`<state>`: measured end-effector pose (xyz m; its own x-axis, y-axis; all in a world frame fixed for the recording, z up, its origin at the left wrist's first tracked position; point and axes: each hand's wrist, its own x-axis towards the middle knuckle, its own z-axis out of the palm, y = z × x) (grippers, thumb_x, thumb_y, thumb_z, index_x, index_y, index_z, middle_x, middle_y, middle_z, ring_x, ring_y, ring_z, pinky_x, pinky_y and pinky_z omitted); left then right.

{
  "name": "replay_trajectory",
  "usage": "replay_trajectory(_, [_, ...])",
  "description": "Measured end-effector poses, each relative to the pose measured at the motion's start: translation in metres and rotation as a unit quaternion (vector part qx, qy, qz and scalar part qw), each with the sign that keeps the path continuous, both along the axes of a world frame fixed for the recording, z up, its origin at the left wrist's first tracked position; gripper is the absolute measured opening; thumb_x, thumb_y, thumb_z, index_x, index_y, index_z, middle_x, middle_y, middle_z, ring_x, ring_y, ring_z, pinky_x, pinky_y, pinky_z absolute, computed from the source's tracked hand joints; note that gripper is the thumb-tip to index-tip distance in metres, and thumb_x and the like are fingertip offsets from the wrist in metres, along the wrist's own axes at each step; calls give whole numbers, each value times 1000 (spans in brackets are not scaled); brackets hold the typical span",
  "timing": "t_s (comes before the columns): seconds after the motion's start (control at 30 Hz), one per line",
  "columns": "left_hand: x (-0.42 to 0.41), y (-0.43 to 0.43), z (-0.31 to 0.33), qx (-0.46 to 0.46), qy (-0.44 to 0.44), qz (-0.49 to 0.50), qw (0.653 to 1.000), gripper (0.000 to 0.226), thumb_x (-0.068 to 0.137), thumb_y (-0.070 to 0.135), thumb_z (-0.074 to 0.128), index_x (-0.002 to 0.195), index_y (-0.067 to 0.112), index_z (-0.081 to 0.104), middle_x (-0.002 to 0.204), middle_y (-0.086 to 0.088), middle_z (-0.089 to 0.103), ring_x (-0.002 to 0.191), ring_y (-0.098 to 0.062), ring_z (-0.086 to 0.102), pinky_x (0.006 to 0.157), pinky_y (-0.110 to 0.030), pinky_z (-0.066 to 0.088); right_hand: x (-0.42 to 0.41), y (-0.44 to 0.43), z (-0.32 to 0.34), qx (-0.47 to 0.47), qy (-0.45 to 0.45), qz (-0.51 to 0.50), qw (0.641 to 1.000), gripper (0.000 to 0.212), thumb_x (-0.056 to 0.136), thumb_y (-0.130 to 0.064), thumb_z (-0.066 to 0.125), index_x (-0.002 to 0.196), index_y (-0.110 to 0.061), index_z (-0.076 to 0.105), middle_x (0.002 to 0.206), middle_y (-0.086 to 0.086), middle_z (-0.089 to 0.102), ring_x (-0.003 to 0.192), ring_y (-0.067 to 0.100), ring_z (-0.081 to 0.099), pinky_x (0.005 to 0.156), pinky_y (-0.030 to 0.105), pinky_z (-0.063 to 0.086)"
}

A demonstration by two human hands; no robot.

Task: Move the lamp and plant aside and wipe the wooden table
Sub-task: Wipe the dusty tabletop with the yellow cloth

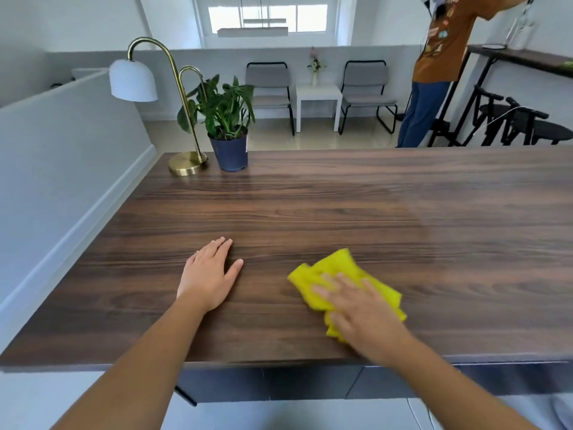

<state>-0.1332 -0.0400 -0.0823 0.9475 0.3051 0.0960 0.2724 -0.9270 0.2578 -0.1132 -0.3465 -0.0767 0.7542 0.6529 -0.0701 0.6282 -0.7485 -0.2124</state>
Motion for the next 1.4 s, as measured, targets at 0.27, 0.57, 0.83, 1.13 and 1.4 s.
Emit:
replay_trajectory(0.27, [1,0,2,2,-1,0,1000,56,93,48,39,144,23,33,154,2,31,143,-17,24,116,-39,22,-19,-6,1,-19,-19,11,1000,54,96,-46,26,147,-48,5,160,-14,2,149,19,-3,118,47,-4])
replay_trajectory(0.57, [0,0,3,2,7,-4,1000,57,94,47,38,145,22,31,155,1,29,144,-17,22,116,-39,21,15,-107,3,-52,-28,-173,983,53,99,-43,27,142,-50,-5,159,-18,-2,148,10,-4,119,42,4])
replay_trajectory(0.83, [-2,-5,6,19,10,-1,1000,56,95,44,38,145,19,32,155,-2,30,143,-19,24,116,-40,22,-51,-7,12,-16,-48,-2,999,51,85,-46,39,135,-43,47,142,-8,52,130,21,51,101,48,44])
replay_trajectory(1.13, [-26,10,19,17,-11,30,999,55,94,43,43,142,17,36,150,-4,36,138,-24,34,113,-44,27,-3,-78,32,60,137,57,987,39,87,-28,56,112,-53,41,150,-32,7,145,-2,-2,114,21,-5])
replay_trajectory(1.4, [-103,75,26,16,-4,207,978,54,94,44,40,141,17,35,149,-9,38,136,-29,35,109,-51,31,-31,26,13,-10,19,238,971,49,95,-52,29,142,-51,15,157,-24,-6,147,10,-13,117,44,-11])
